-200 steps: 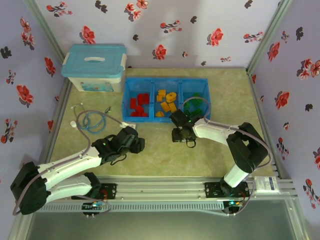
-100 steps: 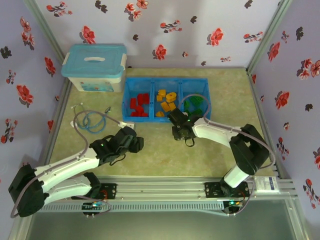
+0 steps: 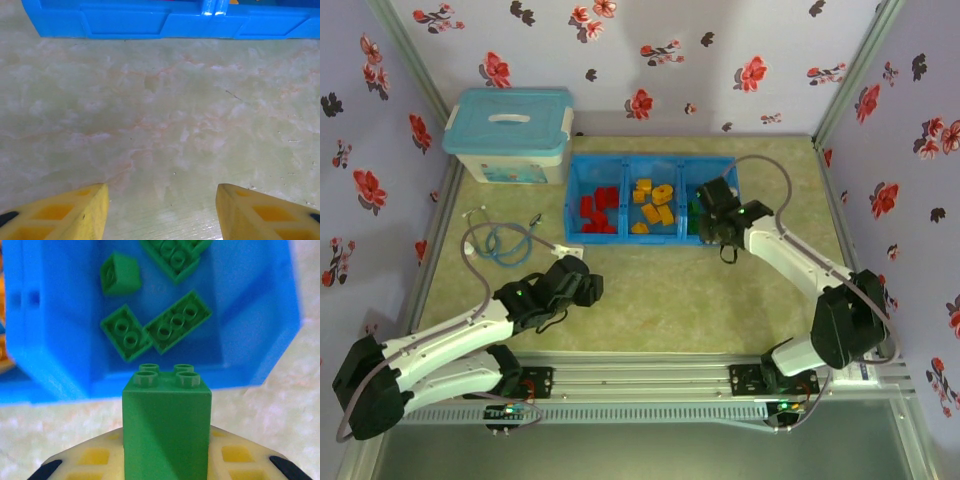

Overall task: Sort the legos into containers by color
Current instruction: Place the lego in the container.

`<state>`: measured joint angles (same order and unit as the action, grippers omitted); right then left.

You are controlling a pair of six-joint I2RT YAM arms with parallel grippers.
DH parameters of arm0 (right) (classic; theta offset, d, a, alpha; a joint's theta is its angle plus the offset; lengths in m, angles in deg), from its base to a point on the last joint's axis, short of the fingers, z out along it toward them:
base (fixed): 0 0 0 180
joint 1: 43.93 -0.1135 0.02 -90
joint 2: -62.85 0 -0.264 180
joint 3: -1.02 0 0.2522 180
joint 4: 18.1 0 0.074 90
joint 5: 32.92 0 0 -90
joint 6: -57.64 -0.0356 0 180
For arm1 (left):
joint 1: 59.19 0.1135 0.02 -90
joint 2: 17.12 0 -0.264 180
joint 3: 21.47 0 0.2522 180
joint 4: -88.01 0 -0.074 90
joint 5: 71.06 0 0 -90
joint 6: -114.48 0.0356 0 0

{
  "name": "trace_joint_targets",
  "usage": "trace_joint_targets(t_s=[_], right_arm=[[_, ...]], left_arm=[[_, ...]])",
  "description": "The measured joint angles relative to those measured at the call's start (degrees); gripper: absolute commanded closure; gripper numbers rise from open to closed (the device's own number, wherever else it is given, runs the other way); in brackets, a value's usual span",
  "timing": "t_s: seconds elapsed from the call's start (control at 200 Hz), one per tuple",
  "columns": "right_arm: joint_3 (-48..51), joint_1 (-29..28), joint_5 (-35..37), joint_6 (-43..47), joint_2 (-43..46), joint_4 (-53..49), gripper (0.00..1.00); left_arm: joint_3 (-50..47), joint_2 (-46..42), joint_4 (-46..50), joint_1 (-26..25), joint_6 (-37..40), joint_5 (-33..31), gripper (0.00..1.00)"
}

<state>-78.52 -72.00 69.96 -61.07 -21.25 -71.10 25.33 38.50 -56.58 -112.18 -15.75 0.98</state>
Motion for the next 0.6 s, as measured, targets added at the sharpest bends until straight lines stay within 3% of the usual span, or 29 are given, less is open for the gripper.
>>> trace_joint_targets(t_s=[0.265,0.31,0.355,0.38,0.495,0.6], right_arm=[[-11.6,6.0,-4.9,2.9,-10.5,-0.5,0.68],[-14.3,6.7,-5.5,3.1,-12.9,-1.2,0.55],[-17.2,7.2,-5.9,3.3,-15.3,-1.9,0.3],[-18.7,7.4,-5.9,3.5,-16.3,-2.1,0.22],[-24.0,7.7,-5.9,4.0,-19.0,-3.3,0.13],[-23.7,7.5,-5.8,4.2,-18.2,-3.1,0.11]], left_arm=[[-0.1,-2.1,0.7,0.1,0.0,-0.6,0.42],[-0.1,-2.3,1.0,0.1,0.0,-0.7,0.42],[-0.1,-2.4,1.5,0.2,0.0,-0.8,0.42],[-0.1,-2.5,1.6,0.2,0.0,-1.0,0.42],[-0.1,-3.1,2.7,0.4,0.0,-1.3,0.42],[-0.1,-4.2,3.5,0.5,0.0,-1.7,0.42]])
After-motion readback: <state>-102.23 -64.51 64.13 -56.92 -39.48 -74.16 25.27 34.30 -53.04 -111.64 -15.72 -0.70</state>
